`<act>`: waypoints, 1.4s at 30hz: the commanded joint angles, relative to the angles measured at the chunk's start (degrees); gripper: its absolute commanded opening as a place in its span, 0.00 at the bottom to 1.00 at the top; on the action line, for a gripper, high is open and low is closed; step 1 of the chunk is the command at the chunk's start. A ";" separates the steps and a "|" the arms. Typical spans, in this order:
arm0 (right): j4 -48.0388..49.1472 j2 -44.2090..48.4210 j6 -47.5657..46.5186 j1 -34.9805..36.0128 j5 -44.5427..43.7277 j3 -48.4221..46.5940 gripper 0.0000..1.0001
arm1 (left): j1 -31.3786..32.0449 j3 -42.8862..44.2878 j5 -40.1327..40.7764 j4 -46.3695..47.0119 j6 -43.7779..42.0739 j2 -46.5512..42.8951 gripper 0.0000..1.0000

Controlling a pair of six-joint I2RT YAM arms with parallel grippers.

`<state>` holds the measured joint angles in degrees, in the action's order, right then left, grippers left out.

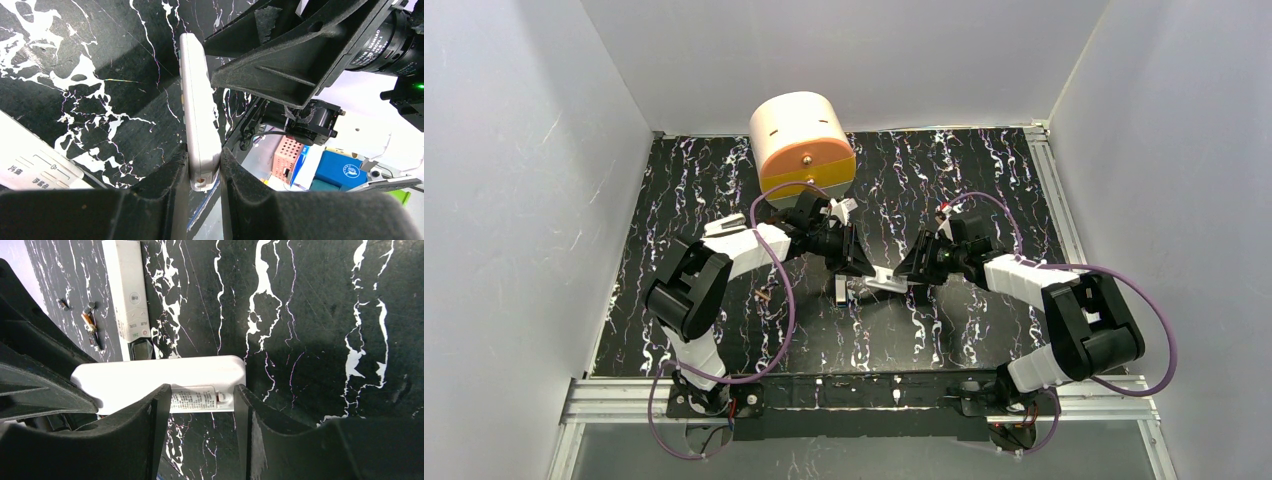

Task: Load the batteries into the remote control

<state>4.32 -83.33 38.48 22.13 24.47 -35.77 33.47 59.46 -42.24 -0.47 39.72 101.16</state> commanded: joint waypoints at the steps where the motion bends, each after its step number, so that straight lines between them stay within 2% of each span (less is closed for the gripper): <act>1: 2.21 -0.42 0.62 0.09 1.62 1.24 0.57 | 0.37 -2.05 4.51 -3.53 -0.45 0.67 0.00; 8: 3.49 0.12 3.44 0.44 3.32 1.68 0.42 | 0.36 -3.31 5.92 -2.65 0.41 0.53 0.00; 21: 2.52 -0.60 3.62 1.06 2.43 1.87 0.40 | 0.36 -4.36 6.22 -1.56 1.05 0.85 0.00; 26: 9.82 -0.91 7.02 1.13 6.67 3.29 0.40 | 0.44 -4.70 5.68 -1.19 1.14 1.21 0.00; 32: 27.45 0.81 17.34 1.24 15.01 7.02 0.40 | 1.42 -4.73 7.01 -1.45 1.02 1.62 0.00; 35: 32.94 1.60 20.94 1.23 16.96 7.25 0.40 | 2.37 -4.14 8.47 -2.57 0.75 2.19 0.00; 42: 33.79 1.61 23.61 1.19 15.89 6.68 0.40 | 3.79 -0.20 11.60 -8.41 -1.30 3.69 0.00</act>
<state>27.73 -83.20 57.19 21.71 33.08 -26.98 33.89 57.95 -40.71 0.12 42.37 101.60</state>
